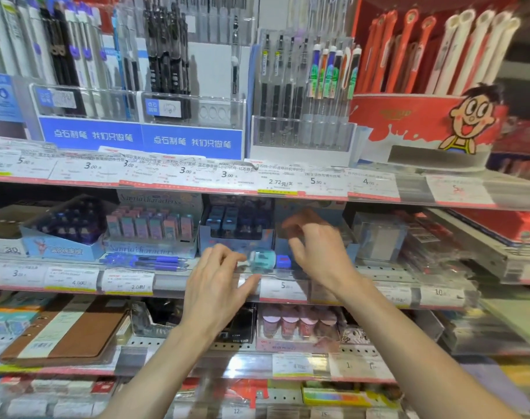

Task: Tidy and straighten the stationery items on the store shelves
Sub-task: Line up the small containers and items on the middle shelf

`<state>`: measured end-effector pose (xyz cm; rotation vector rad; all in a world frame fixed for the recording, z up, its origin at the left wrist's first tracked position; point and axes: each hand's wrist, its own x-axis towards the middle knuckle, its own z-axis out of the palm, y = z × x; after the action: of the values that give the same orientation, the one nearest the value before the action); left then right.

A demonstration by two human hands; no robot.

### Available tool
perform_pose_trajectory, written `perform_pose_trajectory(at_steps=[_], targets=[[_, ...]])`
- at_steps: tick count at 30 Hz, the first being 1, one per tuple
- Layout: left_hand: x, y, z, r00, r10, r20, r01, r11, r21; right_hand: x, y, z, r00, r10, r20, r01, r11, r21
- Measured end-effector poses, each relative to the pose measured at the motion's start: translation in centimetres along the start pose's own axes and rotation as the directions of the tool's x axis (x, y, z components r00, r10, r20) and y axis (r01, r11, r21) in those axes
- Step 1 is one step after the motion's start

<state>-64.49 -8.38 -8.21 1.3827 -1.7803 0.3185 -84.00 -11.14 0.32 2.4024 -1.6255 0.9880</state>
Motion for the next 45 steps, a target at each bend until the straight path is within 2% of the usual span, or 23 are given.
perform_pose_trajectory(at_steps=[2, 5, 8, 11, 19, 27, 31, 35, 40, 45], targets=[[0.8, 0.8, 0.3, 0.999, -0.036, -0.021, 0.037, 0.997, 0.067, -0.1, -0.8, 0.9, 0.993, -0.005, 0.121, 0.019, 0.993, -0.115], [1.5, 1.8, 1.1, 0.999, -0.009, -0.039, 0.015, 0.990, 0.138, -0.5, -1.4, 1.8, 0.990, -0.029, 0.141, 0.055, 0.981, -0.184], [2.0, 2.2, 1.9, 0.999, -0.032, -0.020, 0.034, 0.995, 0.097, -1.0, -1.1, 1.8, 0.993, -0.074, 0.096, 0.089, 0.984, -0.157], [2.5, 2.3, 2.1, 0.995, -0.102, 0.012, 0.101, 0.994, 0.046, -0.6, -0.7, 1.7, 0.988, -0.052, 0.143, 0.070, 0.989, -0.130], [3.3, 2.4, 1.7, 0.979, -0.172, 0.111, 0.170, 0.985, 0.032, -0.1, -0.1, 1.1, 0.975, -0.032, 0.221, 0.028, 0.999, 0.020], [3.8, 2.4, 1.0, 0.947, -0.264, 0.180, 0.282, 0.956, -0.077, 0.1, 0.1, 0.1, 0.963, -0.042, 0.266, 0.019, 0.996, 0.086], [4.4, 2.3, 0.0, 0.907, -0.358, 0.223, 0.414, 0.860, -0.299, 0.1, -0.1, -0.6, 0.969, -0.064, 0.239, 0.031, 0.990, 0.140], [4.9, 2.4, -1.3, 0.884, -0.361, 0.296, 0.466, 0.728, -0.503, 0.2, -0.4, -0.7, 0.958, -0.086, 0.274, 0.045, 0.988, 0.151], [5.2, 2.7, -1.6, 0.866, -0.373, 0.332, 0.499, 0.638, -0.586, -0.2, -0.9, -0.4, 0.977, -0.100, 0.188, 0.056, 0.972, 0.229], [5.3, 3.0, -1.7, 0.862, -0.378, 0.337, 0.506, 0.599, -0.621, -0.3, -0.7, 0.3, 0.989, -0.068, 0.129, 0.035, 0.969, 0.244]])
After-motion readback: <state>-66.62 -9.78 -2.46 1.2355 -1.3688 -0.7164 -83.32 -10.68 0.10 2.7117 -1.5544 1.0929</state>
